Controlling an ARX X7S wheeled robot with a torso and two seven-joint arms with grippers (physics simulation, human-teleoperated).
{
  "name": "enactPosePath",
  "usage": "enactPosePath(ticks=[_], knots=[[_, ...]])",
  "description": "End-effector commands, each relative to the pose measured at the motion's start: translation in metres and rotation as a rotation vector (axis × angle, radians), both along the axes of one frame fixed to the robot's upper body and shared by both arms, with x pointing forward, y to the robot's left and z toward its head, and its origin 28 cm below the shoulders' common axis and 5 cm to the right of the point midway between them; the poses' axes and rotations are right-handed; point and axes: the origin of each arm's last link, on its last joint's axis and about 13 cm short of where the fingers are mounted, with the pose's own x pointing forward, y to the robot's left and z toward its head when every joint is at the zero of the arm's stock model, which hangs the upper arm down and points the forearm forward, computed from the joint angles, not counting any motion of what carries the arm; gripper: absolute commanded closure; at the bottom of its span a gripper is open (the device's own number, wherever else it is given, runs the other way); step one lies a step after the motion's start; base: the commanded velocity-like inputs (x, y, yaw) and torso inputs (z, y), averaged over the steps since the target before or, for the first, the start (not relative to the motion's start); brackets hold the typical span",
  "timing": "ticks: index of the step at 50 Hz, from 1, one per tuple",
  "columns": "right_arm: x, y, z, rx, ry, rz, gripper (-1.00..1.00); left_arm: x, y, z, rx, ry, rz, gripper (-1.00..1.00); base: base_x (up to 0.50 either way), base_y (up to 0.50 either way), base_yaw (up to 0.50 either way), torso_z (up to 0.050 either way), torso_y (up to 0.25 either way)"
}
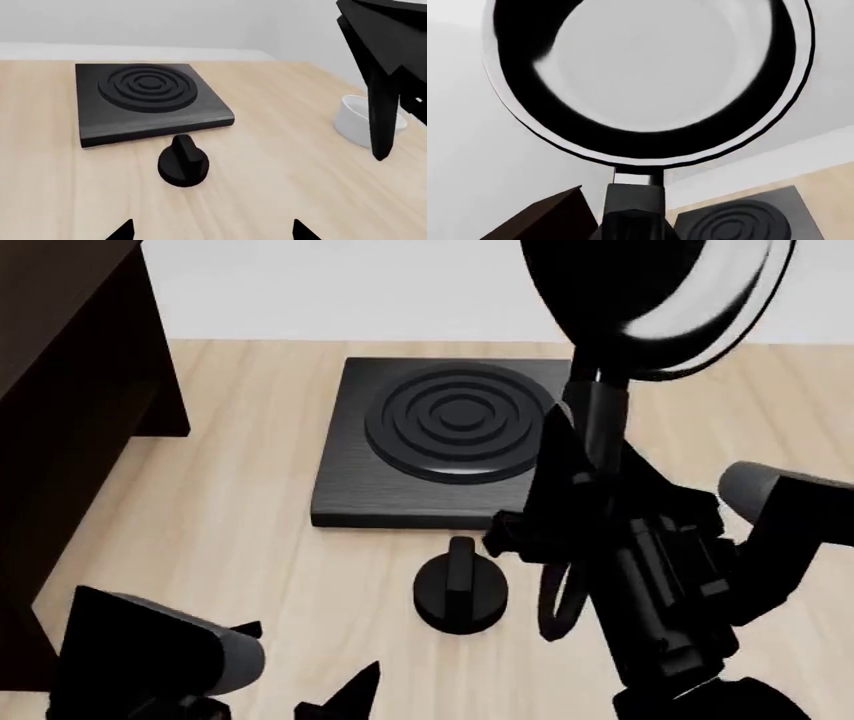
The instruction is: Put the frying pan under the cabinet shelf.
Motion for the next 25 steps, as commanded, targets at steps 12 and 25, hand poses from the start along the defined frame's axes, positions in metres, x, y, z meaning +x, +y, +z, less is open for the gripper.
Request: enactPosePath(ticks=[12, 25], knots=[[-0.006, 0.027, 0.003, 0.143, -0.158, 0.274, 1.0, 0.001, -0.023, 0.029, -0.028, 0.014, -0.15, -1.0, 0.0, 0.0, 0.0, 0.0, 0.002], [-0.006, 0.039, 0.002, 0.154, -0.18, 0.347, 1.0, -0.002, -0.032, 0.03, -0.019, 0.017, -0.177, -1.0, 0.0, 0.0, 0.0, 0.0, 0.002]])
